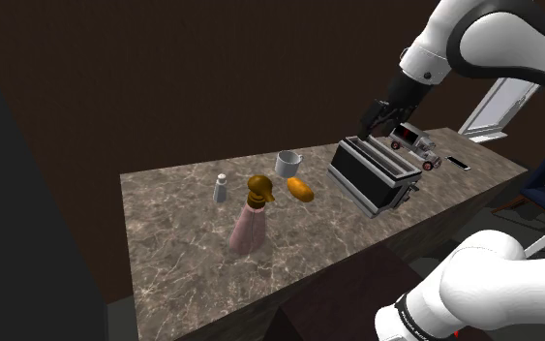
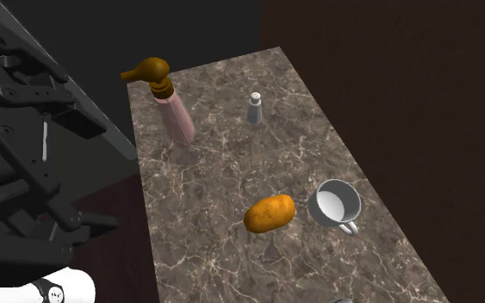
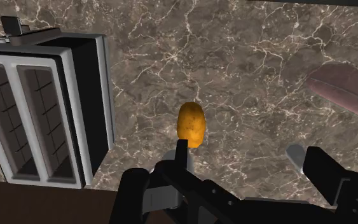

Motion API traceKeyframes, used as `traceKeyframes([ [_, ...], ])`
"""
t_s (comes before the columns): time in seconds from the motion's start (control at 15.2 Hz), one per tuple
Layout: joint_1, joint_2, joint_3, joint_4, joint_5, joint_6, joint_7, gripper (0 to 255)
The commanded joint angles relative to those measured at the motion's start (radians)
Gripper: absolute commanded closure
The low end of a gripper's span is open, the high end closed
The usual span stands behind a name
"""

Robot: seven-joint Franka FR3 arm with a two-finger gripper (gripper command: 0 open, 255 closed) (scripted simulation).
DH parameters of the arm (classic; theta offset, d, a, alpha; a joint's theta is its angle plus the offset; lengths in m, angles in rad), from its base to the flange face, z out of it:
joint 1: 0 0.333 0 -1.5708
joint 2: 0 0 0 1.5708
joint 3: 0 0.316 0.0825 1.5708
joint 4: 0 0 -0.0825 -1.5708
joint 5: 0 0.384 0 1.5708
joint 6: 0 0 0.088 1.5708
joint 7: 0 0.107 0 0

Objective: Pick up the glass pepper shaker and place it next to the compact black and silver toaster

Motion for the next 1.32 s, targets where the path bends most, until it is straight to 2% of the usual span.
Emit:
traceKeyframes([
  [0.0,0.000,0.000,0.000,0.000,0.000,0.000,0.000,0],
  [0.66,0.028,0.307,0.126,0.047,0.018,0.222,0.134,0],
  [1.25,0.041,0.637,0.223,0.200,-0.039,0.357,0.272,0],
])
